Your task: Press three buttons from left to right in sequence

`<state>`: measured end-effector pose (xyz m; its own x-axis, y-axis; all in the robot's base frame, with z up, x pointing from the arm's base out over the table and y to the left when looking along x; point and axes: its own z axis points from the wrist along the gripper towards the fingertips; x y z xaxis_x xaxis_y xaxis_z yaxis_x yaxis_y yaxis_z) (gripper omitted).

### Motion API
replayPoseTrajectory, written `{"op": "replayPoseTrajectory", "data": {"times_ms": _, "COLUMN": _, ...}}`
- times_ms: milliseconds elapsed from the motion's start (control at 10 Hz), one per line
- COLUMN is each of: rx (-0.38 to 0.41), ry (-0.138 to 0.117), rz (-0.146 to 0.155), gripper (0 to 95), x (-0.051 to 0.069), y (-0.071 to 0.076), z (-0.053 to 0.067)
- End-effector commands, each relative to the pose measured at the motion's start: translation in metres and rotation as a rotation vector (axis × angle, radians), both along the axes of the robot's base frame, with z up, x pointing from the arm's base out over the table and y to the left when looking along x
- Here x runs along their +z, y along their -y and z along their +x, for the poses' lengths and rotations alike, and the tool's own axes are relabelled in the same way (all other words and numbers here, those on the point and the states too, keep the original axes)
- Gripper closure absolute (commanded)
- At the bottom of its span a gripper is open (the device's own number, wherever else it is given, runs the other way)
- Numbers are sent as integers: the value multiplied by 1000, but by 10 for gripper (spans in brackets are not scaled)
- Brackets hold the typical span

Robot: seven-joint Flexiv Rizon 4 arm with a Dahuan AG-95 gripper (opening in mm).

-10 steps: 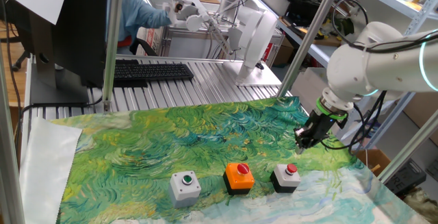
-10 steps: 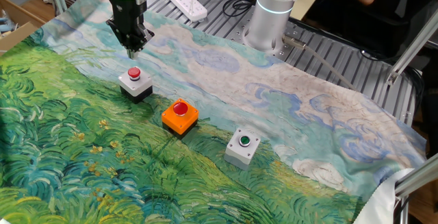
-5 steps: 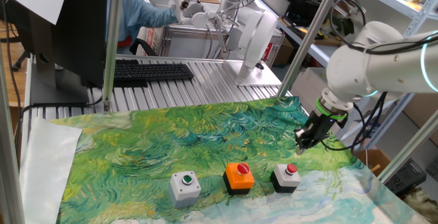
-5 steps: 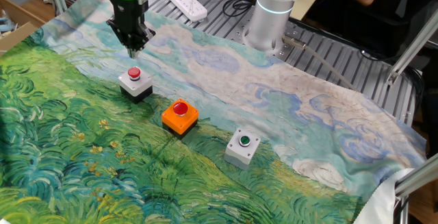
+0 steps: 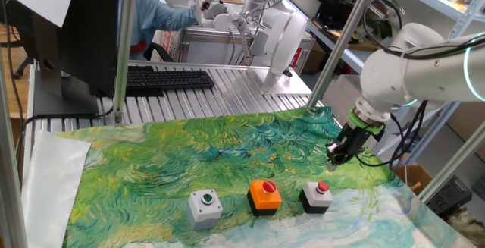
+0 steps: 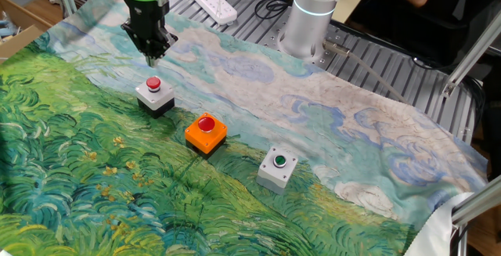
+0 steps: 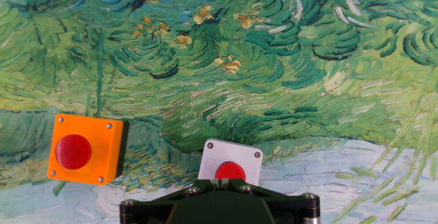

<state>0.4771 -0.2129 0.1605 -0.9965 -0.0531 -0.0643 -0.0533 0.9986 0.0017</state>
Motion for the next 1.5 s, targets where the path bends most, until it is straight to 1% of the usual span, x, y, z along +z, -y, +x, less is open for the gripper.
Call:
{"op": "replayPoseTrajectory", "data": {"times_ms": 100, "rx": 38, "ry": 5, "rz": 10, "gripper": 950, "x": 0, "y": 0, "z": 1}}
{"op": "replayPoseTrajectory", "data": {"times_ms": 400, "rx": 49, "ry": 2, "rz": 14, "gripper": 950, "x": 0, "y": 0, "z": 1}}
{"op": "replayPoseTrajectory", "data": {"times_ms": 500, "rx": 111, "ry": 3, "rz": 7, "gripper": 950, "x": 0, "y": 0, "z": 1}}
{"op": "replayPoseTrajectory", "data": {"times_ms": 600, "rx": 107, "ry": -4, "rz": 2, "gripper": 950, "x": 0, "y": 0, "z": 1}}
{"op": "replayPoseTrajectory", "data": {"times_ms": 700, "rx": 97, "ry": -4, "rz": 2, "gripper": 950, "x": 0, "y": 0, "z": 1}}
{"op": "replayPoseTrajectory", "data": {"times_ms": 1100, "rx": 95, "ry": -3, "rz": 2, "gripper": 950, "x": 0, "y": 0, "z": 1}}
{"op": "replayPoseTrajectory", "data": {"times_ms": 1300, "rx": 86, "ry": 3, "rz": 4, "gripper": 950, "x": 0, "y": 0, "z": 1}}
{"op": "replayPoseTrajectory", "data": {"times_ms": 1500, "rx": 96, "ry": 2, "rz": 5, "gripper": 950, "x": 0, "y": 0, "z": 1}}
